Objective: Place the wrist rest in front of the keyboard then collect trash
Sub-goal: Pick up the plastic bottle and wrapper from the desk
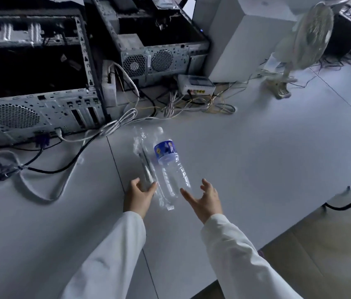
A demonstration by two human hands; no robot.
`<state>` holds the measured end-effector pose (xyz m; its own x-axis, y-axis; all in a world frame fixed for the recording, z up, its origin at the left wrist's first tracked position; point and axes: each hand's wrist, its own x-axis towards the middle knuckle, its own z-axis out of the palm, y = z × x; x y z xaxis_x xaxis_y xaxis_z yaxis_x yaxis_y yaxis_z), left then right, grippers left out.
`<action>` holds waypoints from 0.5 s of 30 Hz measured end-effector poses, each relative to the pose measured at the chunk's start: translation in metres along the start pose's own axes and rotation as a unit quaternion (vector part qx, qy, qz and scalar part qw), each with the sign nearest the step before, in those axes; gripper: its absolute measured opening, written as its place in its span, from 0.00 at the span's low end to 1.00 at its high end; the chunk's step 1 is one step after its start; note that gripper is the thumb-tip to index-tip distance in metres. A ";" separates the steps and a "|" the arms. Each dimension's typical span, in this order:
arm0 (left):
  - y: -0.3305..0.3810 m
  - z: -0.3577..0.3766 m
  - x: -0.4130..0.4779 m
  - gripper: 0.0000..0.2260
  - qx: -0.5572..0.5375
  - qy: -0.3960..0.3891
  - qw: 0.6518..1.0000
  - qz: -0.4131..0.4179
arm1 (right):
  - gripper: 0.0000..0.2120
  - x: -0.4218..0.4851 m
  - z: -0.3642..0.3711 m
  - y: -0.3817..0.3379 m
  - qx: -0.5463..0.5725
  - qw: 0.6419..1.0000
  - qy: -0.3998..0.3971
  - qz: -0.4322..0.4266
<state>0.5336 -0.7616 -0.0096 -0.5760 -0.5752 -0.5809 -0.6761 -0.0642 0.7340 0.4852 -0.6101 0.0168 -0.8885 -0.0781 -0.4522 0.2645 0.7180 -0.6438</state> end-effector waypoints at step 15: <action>0.007 0.033 0.025 0.30 0.089 0.125 0.988 -0.007 | 0.44 0.047 0.015 -0.007 -0.046 0.995 -0.073 0.044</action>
<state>0.4994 -0.7496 -0.0308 -0.4500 -0.7597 -0.4695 -0.7660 0.0580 0.6403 0.4471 -0.6293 -0.0093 -0.7972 -0.1075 -0.5941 0.2977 0.7861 -0.5417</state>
